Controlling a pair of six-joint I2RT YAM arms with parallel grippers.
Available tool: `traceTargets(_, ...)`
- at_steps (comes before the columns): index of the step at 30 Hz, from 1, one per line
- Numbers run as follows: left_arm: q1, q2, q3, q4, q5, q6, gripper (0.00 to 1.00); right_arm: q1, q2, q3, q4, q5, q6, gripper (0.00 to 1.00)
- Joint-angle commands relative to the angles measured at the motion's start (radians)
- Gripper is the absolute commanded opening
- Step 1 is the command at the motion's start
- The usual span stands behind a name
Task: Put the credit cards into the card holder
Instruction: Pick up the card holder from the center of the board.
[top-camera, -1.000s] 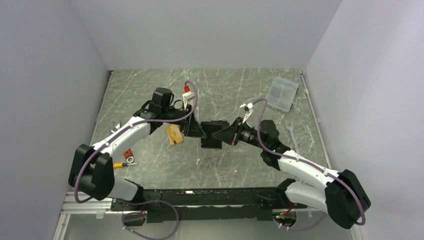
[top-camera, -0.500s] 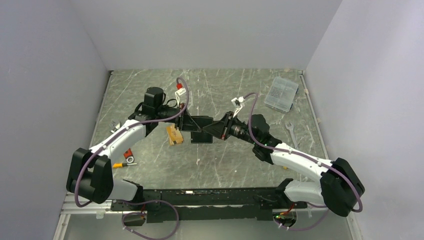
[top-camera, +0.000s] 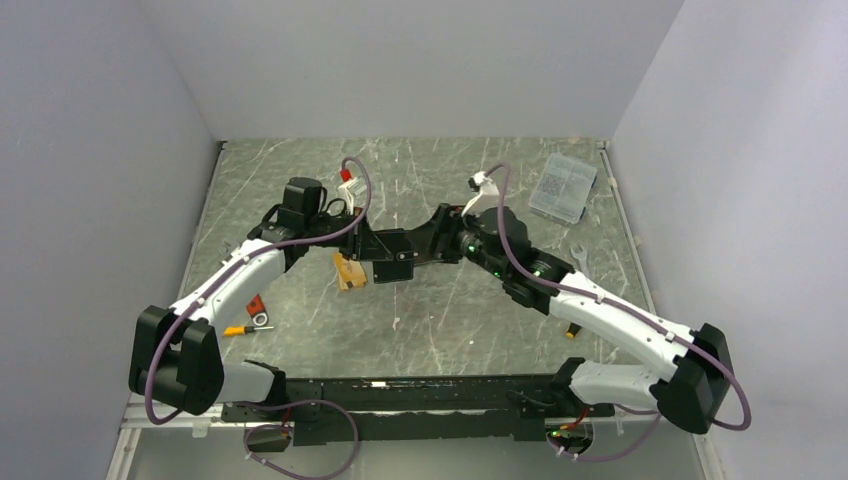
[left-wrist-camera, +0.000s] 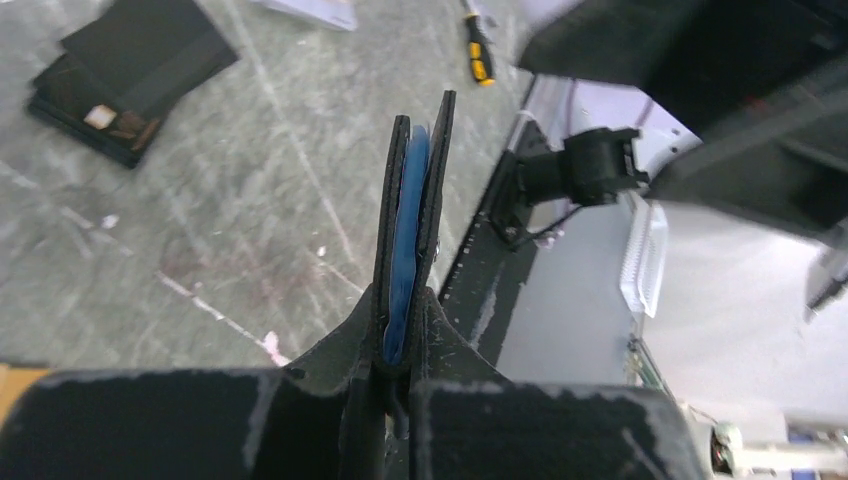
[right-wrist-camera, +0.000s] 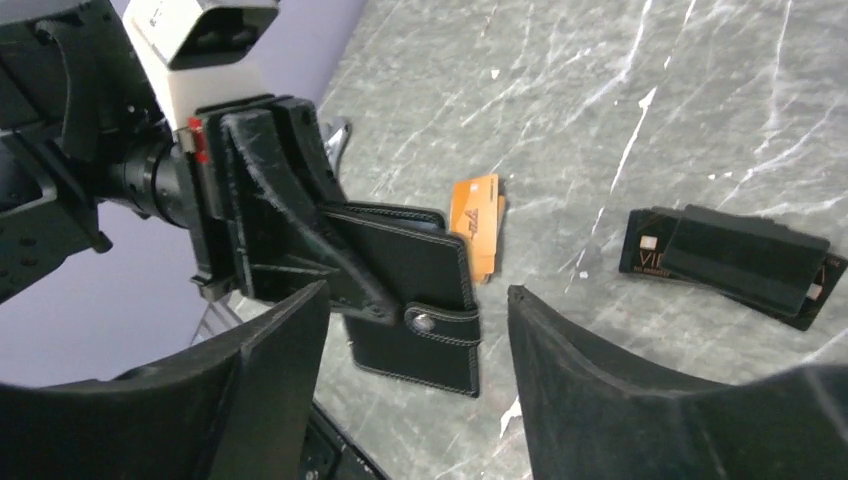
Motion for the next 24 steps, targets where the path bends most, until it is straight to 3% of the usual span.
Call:
traceTargets(1,0.003,-0.027,0.059,-0.085,-0.188,0.063,0.0,0.119,0.085,0.143,-0.257,0.233,-0.001,0.64)
traceTargets(11,0.002,-0.035,0.054,-0.083,-0.216,0.062,0.0,0.204,0.265,0.268,-0.372,0.328,0.115,0.5)
traceTargets(24,-0.017,-0.036,0.05,-0.069,-0.165,0.065,0.0,0.213,0.304,0.308,-0.293,0.352,0.085,0.51)
